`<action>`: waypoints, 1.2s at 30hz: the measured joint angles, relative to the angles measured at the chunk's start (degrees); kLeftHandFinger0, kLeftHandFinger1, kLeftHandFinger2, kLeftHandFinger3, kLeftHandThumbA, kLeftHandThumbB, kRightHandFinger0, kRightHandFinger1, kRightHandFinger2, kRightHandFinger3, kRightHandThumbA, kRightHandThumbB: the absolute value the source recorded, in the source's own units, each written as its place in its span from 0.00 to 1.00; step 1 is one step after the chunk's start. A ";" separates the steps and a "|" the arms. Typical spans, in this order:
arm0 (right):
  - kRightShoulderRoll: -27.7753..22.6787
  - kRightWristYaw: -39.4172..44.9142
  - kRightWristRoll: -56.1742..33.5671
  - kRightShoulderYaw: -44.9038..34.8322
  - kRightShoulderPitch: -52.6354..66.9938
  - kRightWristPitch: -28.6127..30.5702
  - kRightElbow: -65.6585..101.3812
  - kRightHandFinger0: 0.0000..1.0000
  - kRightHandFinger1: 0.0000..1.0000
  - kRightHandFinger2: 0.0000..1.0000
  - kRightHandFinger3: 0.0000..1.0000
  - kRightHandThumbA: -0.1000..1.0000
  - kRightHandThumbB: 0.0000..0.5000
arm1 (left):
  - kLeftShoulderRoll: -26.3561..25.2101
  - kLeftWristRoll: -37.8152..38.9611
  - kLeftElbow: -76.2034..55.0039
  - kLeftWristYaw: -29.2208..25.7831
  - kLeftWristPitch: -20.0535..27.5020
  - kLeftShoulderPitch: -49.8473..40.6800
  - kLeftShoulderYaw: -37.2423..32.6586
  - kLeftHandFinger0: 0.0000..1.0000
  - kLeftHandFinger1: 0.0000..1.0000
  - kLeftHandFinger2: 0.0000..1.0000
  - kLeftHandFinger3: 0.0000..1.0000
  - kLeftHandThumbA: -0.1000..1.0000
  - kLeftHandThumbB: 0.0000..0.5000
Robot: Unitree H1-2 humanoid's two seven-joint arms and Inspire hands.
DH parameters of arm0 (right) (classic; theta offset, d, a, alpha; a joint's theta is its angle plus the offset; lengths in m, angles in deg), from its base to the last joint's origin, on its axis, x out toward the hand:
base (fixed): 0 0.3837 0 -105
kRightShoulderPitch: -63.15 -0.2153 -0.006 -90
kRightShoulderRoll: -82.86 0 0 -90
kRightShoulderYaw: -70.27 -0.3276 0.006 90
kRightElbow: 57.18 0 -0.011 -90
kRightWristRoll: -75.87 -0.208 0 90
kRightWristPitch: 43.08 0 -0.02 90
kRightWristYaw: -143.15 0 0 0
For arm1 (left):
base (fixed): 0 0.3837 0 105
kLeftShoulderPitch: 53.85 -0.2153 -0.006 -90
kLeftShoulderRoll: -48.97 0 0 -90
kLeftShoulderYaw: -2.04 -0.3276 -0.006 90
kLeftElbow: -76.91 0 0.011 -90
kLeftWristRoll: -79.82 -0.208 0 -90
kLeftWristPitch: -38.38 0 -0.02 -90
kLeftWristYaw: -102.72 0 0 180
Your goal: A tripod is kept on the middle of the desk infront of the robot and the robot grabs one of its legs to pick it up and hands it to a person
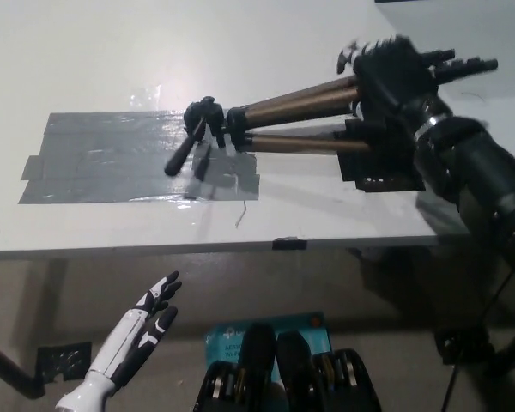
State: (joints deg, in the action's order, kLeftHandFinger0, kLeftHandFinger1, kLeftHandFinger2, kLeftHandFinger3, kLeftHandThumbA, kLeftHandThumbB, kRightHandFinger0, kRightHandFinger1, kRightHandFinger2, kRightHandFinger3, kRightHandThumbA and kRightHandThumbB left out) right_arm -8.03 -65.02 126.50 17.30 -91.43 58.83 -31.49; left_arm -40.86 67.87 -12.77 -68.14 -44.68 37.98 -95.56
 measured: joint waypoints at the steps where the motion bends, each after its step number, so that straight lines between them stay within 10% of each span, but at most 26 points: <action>1: -0.06 -0.49 -0.49 -2.02 -0.04 0.85 0.67 0.05 0.58 0.90 1.00 0.00 0.33 | -0.01 -0.01 0.00 0.00 0.06 0.00 0.00 1.00 1.00 1.00 1.00 1.00 0.51; 4: -0.38 -1.00 -1.07 -5.05 -0.05 1.96 2.20 0.00 0.36 0.79 0.86 0.00 0.35 | 0.00 -0.07 0.00 0.00 0.06 0.01 0.00 1.00 1.00 0.99 1.00 1.00 0.53; 11: -1.53 -1.88 -1.60 -9.84 -0.07 2.56 7.39 0.00 0.22 0.72 0.70 0.00 0.47 | 0.02 -0.04 0.14 0.00 0.24 0.05 0.00 1.00 1.00 0.93 0.97 1.00 0.40; 33: -3.59 -4.68 -0.34 -13.69 0.62 3.02 14.93 0.00 0.22 0.74 0.76 0.00 0.43 | 0.24 -0.04 0.50 0.00 1.00 -0.55 -0.09 1.00 0.95 0.84 0.95 1.00 0.39; 36: -3.57 -4.63 0.08 -13.34 1.72 3.01 15.70 0.00 0.23 0.76 0.88 0.00 0.55 | 0.33 -0.11 0.48 0.00 0.99 -1.67 -0.22 1.00 0.95 0.83 0.94 1.00 0.41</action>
State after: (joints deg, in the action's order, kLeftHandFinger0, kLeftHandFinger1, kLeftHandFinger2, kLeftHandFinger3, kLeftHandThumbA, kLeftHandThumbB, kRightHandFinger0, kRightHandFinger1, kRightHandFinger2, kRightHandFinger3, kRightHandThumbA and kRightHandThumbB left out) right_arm -11.60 -69.65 126.58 3.96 -89.70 61.84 -15.80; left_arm -40.53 67.76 -12.30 -68.14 -43.69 36.30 -95.78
